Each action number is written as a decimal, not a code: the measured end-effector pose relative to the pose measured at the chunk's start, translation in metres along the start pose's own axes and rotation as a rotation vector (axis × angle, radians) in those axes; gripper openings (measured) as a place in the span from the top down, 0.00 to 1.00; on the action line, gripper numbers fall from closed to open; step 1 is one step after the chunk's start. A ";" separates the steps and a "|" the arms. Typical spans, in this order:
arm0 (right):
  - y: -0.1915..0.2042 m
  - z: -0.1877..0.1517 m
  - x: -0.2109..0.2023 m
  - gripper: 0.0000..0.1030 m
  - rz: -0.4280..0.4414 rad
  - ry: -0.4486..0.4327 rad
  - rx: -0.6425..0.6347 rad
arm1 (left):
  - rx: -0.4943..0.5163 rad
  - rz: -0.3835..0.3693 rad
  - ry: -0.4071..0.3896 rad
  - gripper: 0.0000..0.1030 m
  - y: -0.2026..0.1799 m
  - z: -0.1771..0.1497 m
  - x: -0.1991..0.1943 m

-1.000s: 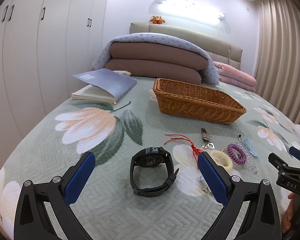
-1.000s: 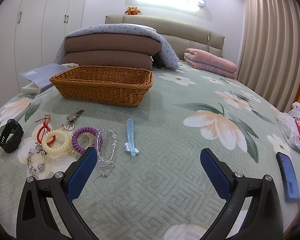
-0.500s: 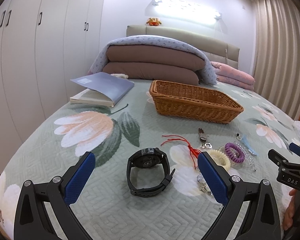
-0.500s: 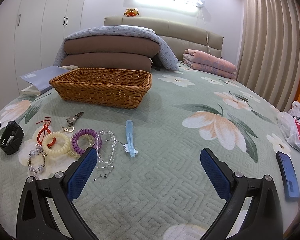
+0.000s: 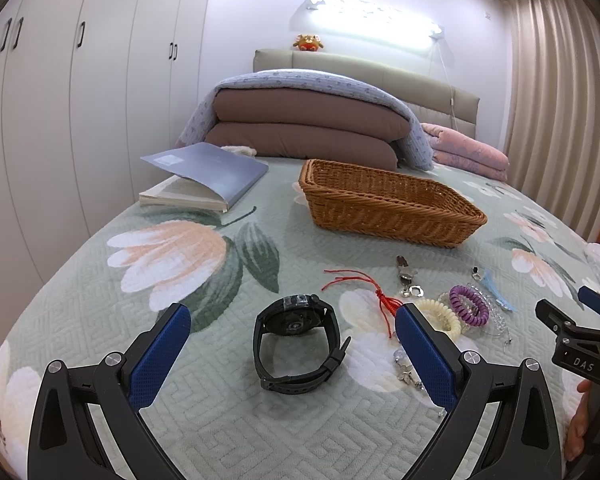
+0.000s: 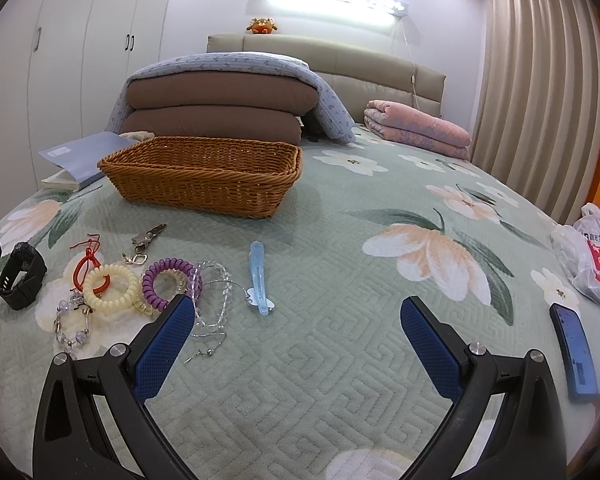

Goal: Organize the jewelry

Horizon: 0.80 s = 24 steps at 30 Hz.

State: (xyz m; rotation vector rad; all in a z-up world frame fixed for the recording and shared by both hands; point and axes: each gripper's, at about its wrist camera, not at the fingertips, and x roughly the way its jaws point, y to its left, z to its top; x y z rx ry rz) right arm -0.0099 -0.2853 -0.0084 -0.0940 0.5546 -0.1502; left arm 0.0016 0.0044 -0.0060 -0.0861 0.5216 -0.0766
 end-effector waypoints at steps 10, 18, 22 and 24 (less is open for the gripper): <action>-0.008 0.001 0.004 0.00 0.039 -0.009 0.033 | 0.070 -0.005 0.091 0.01 0.014 0.000 0.006; -0.021 0.009 0.023 0.40 0.124 0.066 0.059 | 0.012 -0.128 0.203 0.01 0.049 -0.007 0.018; -0.016 0.019 0.028 0.48 0.132 0.096 -0.001 | -0.072 -0.182 0.231 0.11 0.058 0.002 0.029; -0.012 0.024 0.036 0.58 0.133 0.120 -0.049 | -0.122 -0.219 0.261 0.16 0.062 0.005 0.038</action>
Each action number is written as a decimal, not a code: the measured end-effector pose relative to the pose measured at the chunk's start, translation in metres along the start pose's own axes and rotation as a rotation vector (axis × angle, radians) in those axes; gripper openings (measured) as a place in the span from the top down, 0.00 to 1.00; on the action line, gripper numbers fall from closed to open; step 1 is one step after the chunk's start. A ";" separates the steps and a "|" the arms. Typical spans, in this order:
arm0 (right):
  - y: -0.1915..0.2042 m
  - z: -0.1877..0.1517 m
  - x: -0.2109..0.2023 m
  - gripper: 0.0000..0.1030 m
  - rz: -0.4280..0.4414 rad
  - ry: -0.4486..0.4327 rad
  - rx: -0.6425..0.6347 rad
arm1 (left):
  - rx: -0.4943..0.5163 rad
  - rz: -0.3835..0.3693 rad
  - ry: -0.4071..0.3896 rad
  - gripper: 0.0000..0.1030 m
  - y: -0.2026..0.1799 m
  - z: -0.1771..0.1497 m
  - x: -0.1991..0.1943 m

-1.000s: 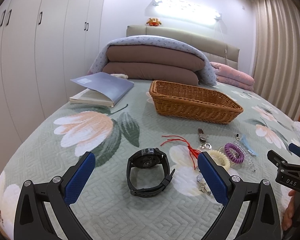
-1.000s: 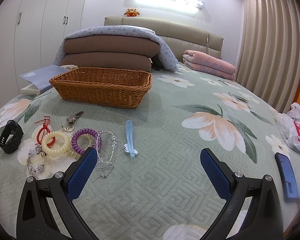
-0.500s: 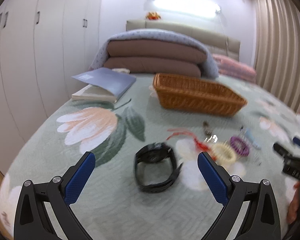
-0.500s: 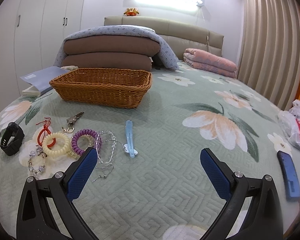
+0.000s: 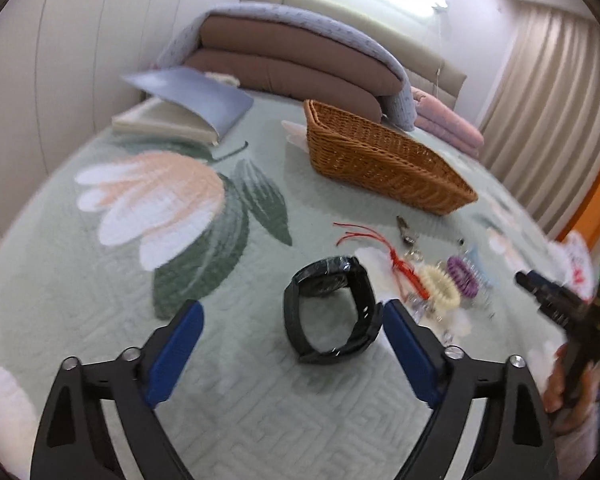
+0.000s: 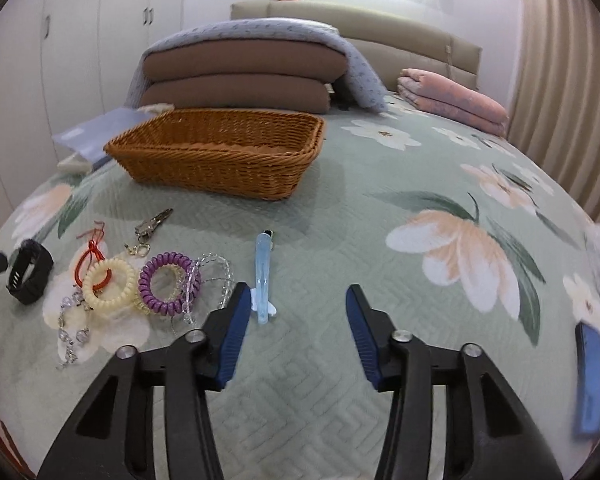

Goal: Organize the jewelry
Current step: 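Grasp the black watch with the left tool while the right tool grasps the blue hair clip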

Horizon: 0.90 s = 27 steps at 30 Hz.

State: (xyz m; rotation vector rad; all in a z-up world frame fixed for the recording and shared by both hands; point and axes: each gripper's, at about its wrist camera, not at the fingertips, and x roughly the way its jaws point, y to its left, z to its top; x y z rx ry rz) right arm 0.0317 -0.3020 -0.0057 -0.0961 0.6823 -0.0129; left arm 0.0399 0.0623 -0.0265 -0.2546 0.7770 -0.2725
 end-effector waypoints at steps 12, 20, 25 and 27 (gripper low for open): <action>0.010 0.026 0.063 0.72 0.132 0.146 0.003 | -0.022 0.009 0.111 0.62 -0.002 0.003 0.033; 0.024 0.025 0.083 0.86 0.123 0.171 -0.035 | 0.004 0.068 0.130 0.67 -0.009 0.004 0.042; 0.017 0.024 0.077 0.87 0.156 0.140 0.000 | 0.016 0.103 0.124 0.89 -0.011 0.004 0.044; 0.010 0.025 0.071 0.87 0.185 0.109 0.027 | 0.006 0.095 0.118 0.89 -0.009 0.004 0.043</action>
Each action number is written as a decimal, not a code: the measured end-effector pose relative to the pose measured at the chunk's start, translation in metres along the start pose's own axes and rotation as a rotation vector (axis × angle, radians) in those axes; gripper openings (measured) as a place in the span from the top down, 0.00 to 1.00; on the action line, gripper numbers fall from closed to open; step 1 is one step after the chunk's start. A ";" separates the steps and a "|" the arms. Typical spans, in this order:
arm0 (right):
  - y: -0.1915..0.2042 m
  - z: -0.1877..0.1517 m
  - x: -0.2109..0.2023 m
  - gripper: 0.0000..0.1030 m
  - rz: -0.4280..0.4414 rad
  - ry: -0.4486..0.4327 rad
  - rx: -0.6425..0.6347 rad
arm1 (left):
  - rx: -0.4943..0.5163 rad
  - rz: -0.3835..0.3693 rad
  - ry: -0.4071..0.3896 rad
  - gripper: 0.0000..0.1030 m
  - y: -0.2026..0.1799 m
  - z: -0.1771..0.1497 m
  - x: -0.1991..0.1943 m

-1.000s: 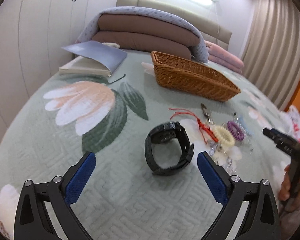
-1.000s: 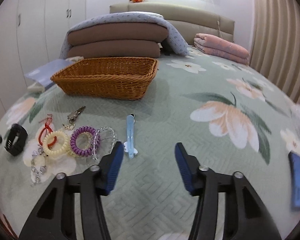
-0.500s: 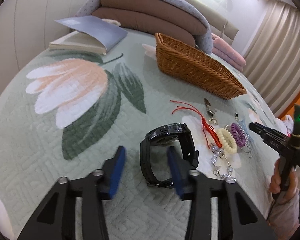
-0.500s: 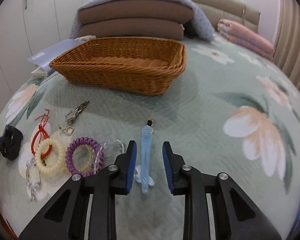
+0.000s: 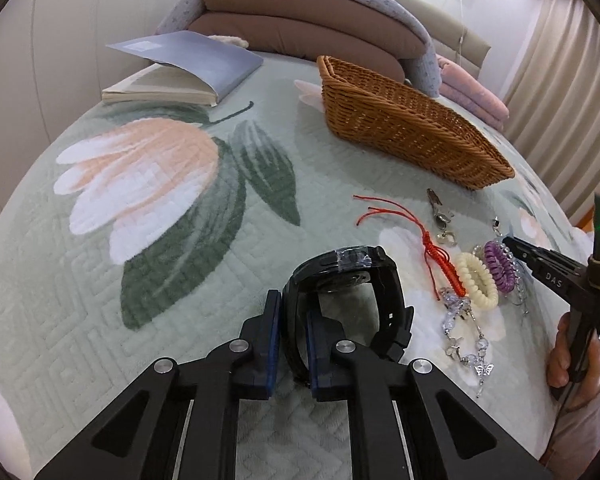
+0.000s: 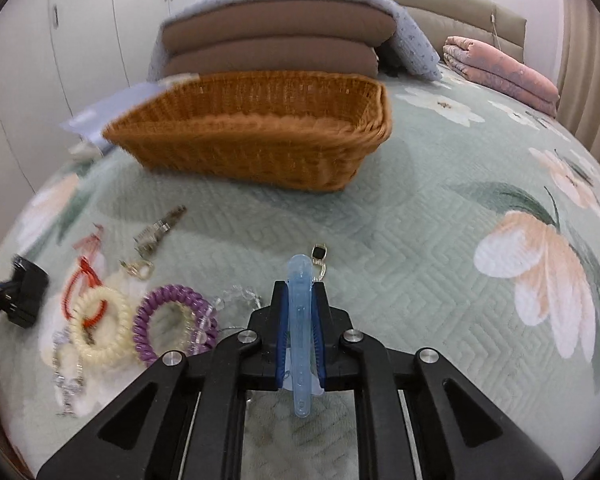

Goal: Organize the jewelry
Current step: 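Grasp the black watch with the left tool while the right tool grasps the blue hair clip, then carry the watch and clip to the wicker basket and release both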

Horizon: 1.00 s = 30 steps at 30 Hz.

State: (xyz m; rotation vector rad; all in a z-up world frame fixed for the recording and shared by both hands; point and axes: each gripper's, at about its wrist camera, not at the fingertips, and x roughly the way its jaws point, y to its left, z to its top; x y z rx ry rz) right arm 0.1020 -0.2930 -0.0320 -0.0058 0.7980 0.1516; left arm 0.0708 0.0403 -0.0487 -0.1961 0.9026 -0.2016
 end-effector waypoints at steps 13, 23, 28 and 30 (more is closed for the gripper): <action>-0.012 0.047 -0.068 0.87 0.072 -0.181 0.026 | 0.073 -0.096 -0.161 0.91 -0.050 0.044 -0.042; -0.012 0.148 0.007 0.87 0.116 -0.151 0.065 | 0.101 -0.146 -0.187 0.91 -0.118 0.172 0.008; -0.017 0.157 0.066 0.87 0.128 -0.047 0.099 | 0.095 -0.110 -0.106 0.91 -0.125 0.199 0.078; -0.015 0.151 0.080 0.87 0.117 -0.025 0.084 | 0.091 -0.107 -0.084 0.91 -0.122 0.198 0.098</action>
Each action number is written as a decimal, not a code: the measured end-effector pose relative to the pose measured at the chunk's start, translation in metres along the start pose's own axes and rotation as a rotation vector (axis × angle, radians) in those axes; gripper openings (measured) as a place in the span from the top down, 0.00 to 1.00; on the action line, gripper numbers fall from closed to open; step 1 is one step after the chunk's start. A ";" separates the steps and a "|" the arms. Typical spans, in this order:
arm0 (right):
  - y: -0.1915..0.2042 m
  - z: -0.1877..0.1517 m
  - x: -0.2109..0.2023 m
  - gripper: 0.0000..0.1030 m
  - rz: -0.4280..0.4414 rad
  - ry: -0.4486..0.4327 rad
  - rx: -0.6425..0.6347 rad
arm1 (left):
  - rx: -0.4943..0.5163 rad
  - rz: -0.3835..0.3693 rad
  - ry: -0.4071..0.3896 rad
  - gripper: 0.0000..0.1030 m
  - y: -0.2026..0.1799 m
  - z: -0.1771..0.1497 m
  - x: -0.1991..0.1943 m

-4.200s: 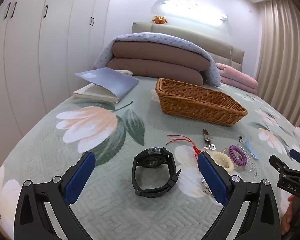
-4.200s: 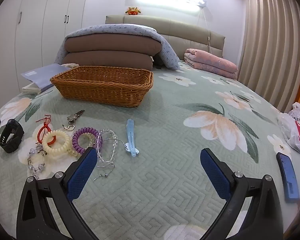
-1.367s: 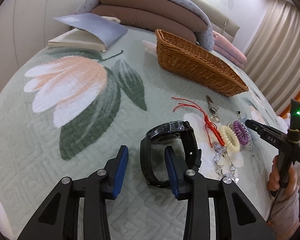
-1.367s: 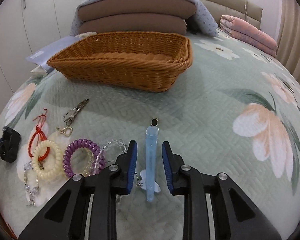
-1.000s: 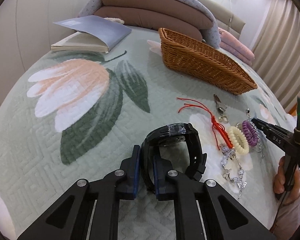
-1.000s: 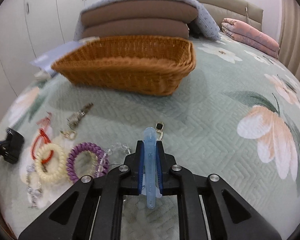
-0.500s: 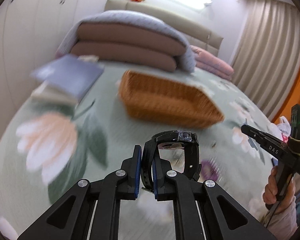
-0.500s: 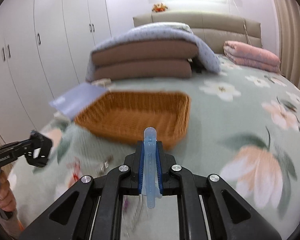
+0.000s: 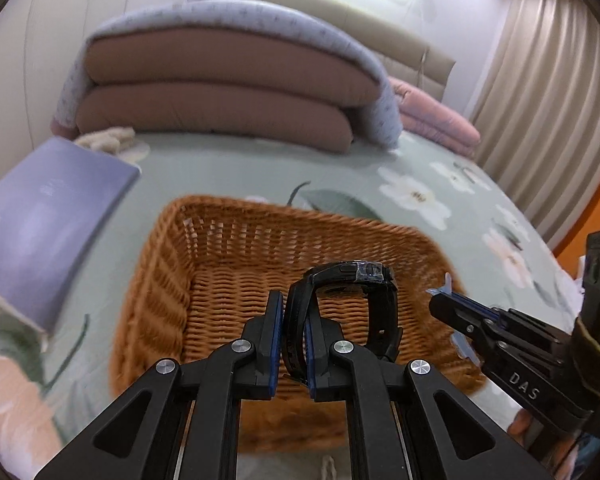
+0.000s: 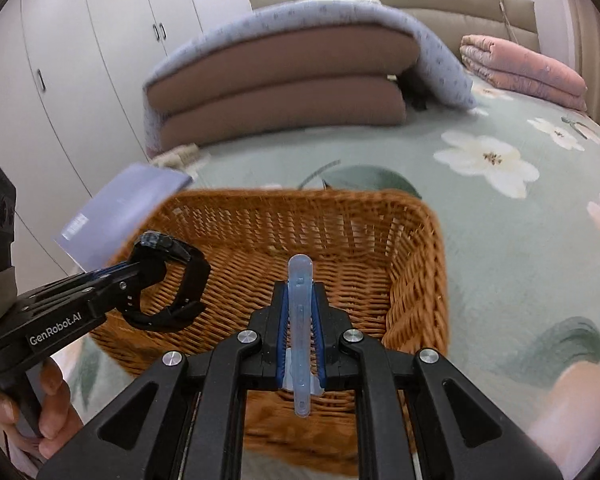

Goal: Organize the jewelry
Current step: 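Carry the watch and clip to the wicker basket and release both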

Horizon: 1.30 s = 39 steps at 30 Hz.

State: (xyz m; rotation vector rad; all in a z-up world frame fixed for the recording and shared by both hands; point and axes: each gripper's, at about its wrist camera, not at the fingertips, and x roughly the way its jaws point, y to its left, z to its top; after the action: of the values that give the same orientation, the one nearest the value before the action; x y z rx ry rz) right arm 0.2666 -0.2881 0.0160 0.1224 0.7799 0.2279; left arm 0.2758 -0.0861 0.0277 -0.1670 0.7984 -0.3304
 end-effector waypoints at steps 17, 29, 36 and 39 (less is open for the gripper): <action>0.003 -0.013 0.015 0.83 -0.042 0.038 -0.029 | -0.004 -0.003 0.044 0.60 0.013 -0.007 0.027; -0.010 -0.022 -0.070 0.83 0.001 -0.169 0.066 | 0.034 -0.079 -0.184 0.55 -0.002 -0.012 -0.051; 0.009 -0.089 -0.136 0.83 0.029 -0.188 0.038 | -0.003 -0.103 -0.220 0.55 0.010 -0.067 -0.124; 0.013 -0.116 -0.141 0.83 0.051 -0.157 0.038 | -0.052 -0.085 -0.163 0.55 0.023 -0.100 -0.133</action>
State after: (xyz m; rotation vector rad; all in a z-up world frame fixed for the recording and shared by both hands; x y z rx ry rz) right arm 0.0857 -0.3076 0.0330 0.1939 0.6259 0.2485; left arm 0.1215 -0.0203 0.0426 -0.2739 0.6402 -0.3718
